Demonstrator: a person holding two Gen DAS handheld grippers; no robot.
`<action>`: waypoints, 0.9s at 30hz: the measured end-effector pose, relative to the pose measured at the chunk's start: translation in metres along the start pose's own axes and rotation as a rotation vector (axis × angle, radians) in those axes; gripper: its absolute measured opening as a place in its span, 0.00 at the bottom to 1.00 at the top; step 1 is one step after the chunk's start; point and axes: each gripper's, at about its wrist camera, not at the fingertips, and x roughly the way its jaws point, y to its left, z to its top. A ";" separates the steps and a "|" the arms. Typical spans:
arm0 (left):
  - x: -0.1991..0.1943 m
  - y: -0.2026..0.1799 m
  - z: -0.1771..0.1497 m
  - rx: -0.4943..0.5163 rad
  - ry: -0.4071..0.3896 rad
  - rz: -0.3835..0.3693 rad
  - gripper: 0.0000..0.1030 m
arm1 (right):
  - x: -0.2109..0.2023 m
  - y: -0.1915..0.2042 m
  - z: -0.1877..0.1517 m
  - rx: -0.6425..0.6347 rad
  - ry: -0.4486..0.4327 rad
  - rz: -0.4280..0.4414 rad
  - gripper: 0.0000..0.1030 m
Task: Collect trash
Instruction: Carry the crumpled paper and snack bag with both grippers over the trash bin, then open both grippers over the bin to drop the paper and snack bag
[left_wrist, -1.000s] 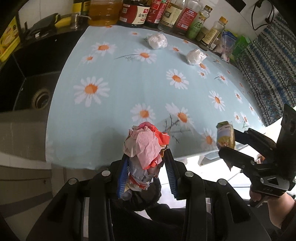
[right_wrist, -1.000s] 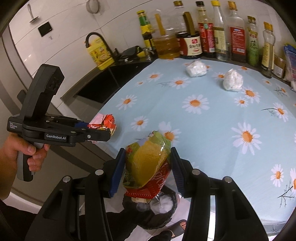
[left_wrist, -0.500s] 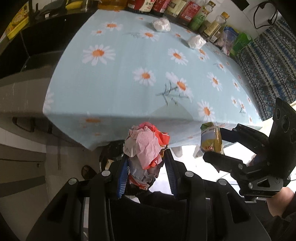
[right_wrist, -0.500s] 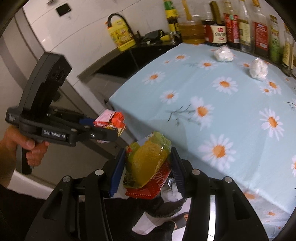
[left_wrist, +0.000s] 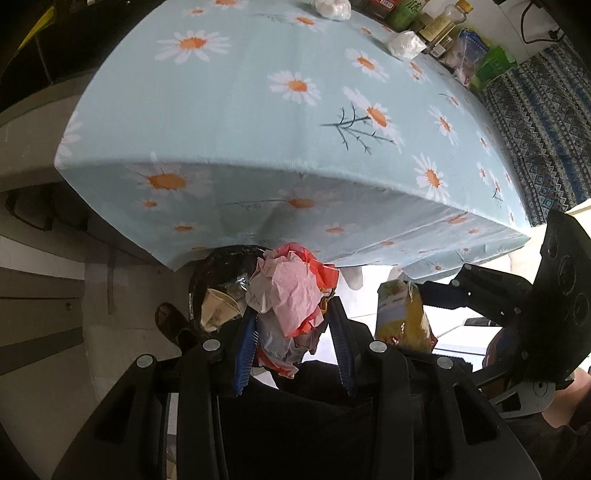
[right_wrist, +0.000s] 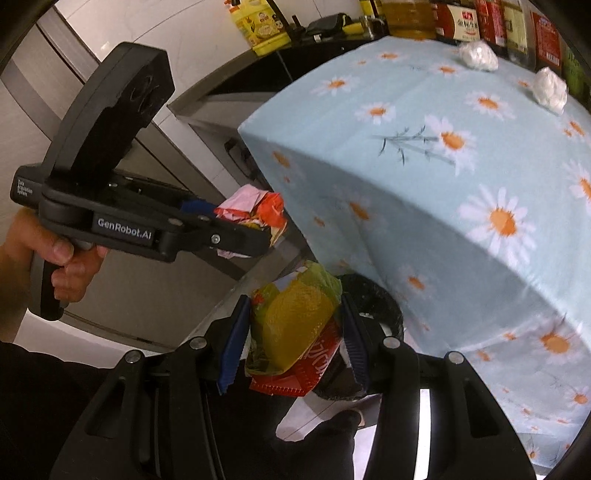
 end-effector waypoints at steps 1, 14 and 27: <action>0.002 0.001 0.000 -0.001 0.006 0.000 0.35 | 0.001 0.000 -0.001 0.004 0.003 -0.001 0.48; 0.024 0.010 0.002 -0.046 0.075 0.032 0.53 | 0.014 -0.013 -0.007 0.093 0.053 0.009 0.61; 0.014 0.011 0.012 -0.043 0.057 0.042 0.53 | -0.002 -0.020 0.006 0.116 -0.002 0.008 0.61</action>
